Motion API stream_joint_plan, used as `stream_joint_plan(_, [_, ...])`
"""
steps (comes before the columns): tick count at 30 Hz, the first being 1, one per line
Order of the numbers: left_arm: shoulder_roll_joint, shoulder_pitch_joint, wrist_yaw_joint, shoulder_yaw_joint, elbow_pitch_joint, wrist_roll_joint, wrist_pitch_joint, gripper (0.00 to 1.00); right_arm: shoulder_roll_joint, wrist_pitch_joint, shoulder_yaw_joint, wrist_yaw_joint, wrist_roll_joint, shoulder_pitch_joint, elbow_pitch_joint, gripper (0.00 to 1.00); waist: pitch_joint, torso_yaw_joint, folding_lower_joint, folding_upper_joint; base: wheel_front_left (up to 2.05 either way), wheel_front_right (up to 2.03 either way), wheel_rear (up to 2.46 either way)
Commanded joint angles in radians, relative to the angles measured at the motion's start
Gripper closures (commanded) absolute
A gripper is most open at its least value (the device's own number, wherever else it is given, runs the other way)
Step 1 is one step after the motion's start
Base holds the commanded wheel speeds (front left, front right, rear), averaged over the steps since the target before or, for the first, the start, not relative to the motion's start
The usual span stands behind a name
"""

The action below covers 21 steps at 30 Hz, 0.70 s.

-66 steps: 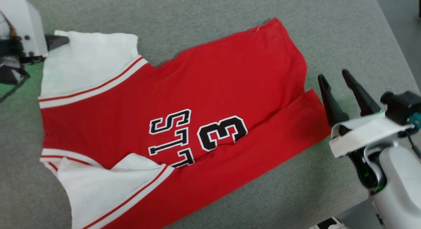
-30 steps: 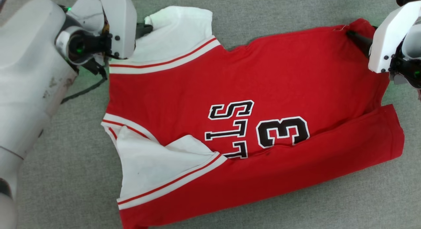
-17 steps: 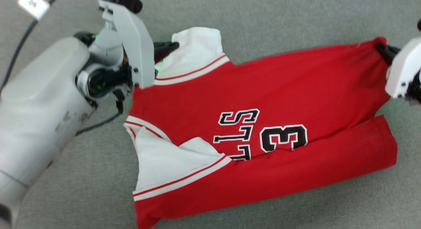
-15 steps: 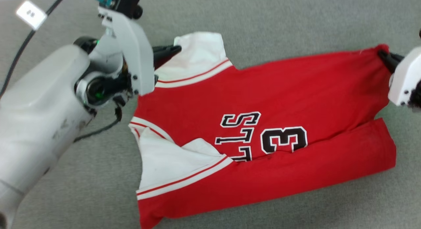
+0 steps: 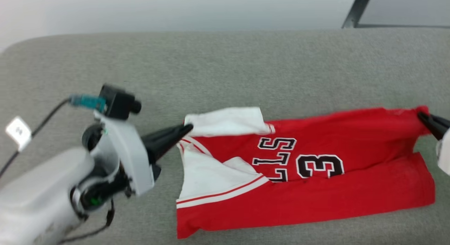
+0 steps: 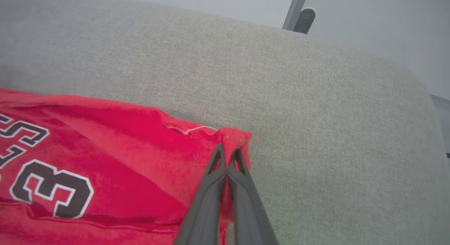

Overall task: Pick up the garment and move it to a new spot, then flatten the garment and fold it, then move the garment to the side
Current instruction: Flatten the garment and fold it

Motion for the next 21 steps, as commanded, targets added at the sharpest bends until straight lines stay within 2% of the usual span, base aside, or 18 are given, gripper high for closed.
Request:
stream_joint_plan(1, [0.015, 0.031, 0.001, -0.003, -0.015, 0.008, -0.022, 1.00, -0.012, -0.004, -0.009, -0.001, 0.011, 0.031, -0.014, 1.00, -0.034, 0.038, 0.0000, 0.0000, 0.00, 0.00, 0.00])
stream_joint_plan(3, [0.029, 0.076, 0.012, -0.007, -0.054, 0.011, -0.062, 1.00, -0.035, -0.003, -0.022, -0.001, 0.021, 0.076, -0.042, 1.00, -0.037, 0.048, 0.0000, 0.0000, 0.00, 0.00, 0.00])
stream_joint_plan(9, [0.092, 0.197, 0.081, -0.013, -0.185, 0.015, -0.170, 1.00, -0.086, -0.005, -0.074, -0.001, 0.019, 0.198, -0.122, 1.00, -0.029, 0.058, 0.0000, 0.0000, 0.00, 0.00, 0.00])
stream_joint_plan(14, [0.131, 0.290, 0.134, -0.022, -0.280, 0.012, -0.251, 1.00, -0.102, 0.011, -0.134, -0.001, 0.002, 0.286, -0.175, 1.00, -0.024, 0.053, 0.0000, 0.0000, 0.00, 0.00, 0.00])
stream_joint_plan(18, [0.101, 0.335, 0.152, -0.037, -0.305, 0.015, -0.280, 1.00, -0.088, 0.022, -0.188, -0.001, -0.021, 0.348, -0.187, 1.00, -0.015, 0.051, 0.0000, 0.0000, 0.00, 0.00, 0.00])
stream_joint_plan(21, [0.070, 0.351, 0.170, -0.049, -0.266, 0.039, -0.287, 1.00, -0.062, 0.030, -0.221, -0.001, -0.054, 0.377, -0.176, 1.00, -0.007, 0.047, 0.0000, 0.0000, 0.00, 0.00, 0.00])
